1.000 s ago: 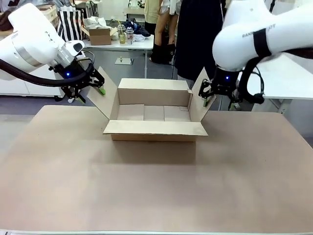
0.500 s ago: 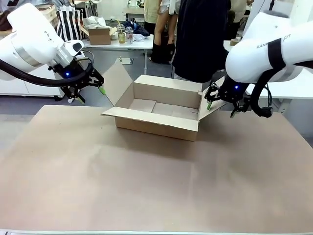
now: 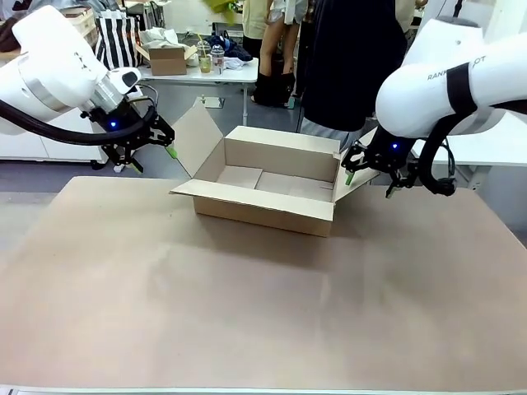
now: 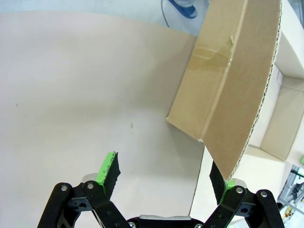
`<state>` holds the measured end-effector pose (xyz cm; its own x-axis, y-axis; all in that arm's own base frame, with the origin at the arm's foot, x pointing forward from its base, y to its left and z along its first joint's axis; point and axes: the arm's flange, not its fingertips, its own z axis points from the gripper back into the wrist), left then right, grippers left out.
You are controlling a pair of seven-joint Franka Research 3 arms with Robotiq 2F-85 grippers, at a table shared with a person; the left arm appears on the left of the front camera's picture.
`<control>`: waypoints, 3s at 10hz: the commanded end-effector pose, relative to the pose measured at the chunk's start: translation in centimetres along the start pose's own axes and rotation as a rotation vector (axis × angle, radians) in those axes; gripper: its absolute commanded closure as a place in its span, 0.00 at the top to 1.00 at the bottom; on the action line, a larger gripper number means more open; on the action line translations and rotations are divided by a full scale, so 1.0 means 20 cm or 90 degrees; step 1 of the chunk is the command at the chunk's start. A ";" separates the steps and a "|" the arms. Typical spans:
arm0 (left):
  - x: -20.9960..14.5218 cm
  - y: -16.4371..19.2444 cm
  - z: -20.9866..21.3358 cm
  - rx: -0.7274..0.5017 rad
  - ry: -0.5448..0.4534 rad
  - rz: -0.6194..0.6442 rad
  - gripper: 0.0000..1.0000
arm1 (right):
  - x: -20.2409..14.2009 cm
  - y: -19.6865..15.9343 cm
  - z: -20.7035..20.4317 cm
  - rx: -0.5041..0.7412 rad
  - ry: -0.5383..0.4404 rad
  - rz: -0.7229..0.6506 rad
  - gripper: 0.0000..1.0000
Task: Pack the gift set into the box.
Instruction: Place both hands on the side flaps of the Package Box and spread them outward, then lift both hands away from the flaps of the Package Box.
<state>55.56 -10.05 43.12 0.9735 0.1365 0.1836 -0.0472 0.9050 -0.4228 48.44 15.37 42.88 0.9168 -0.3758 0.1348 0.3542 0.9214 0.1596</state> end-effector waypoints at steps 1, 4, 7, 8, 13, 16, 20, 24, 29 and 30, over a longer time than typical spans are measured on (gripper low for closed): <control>-0.01 -0.01 0.01 0.009 -0.002 0.006 1.00 | 0.02 0.02 0.01 -0.013 -0.003 0.001 1.00; -0.01 -0.01 0.01 0.009 -0.002 0.006 1.00 | 0.02 0.02 0.01 -0.013 -0.003 0.001 1.00; -0.01 -0.01 0.01 0.009 -0.002 0.006 1.00 | 0.02 0.02 0.01 -0.013 -0.003 0.001 1.00; -0.01 -0.01 0.01 0.009 -0.002 0.006 1.00 | 0.02 0.02 0.01 -0.013 -0.003 0.001 1.00; -0.01 -0.01 0.01 0.009 -0.002 0.006 1.00 | 0.02 0.02 0.01 -0.013 -0.003 0.001 1.00; -0.01 -0.01 0.01 0.009 -0.002 0.006 1.00 | 0.02 0.02 0.01 -0.013 -0.003 0.001 1.00; -0.01 -0.01 0.01 0.009 -0.002 0.006 1.00 | 0.02 0.02 0.01 -0.013 -0.003 0.001 1.00; -0.01 -0.01 0.01 0.009 -0.002 0.006 1.00 | 0.02 0.02 0.01 -0.013 -0.003 0.001 1.00; -0.01 -0.01 0.01 0.009 -0.002 0.006 1.00 | 0.02 0.02 0.01 -0.013 -0.003 0.001 1.00; -0.01 -0.01 0.01 0.009 -0.002 0.006 1.00 | 0.02 0.02 0.01 -0.013 -0.003 0.001 1.00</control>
<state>55.56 -10.05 43.11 0.9735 0.1366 0.1836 -0.0472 0.9050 -0.4228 48.54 15.36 42.95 0.9167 -0.3763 0.1344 0.3547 0.9212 0.1596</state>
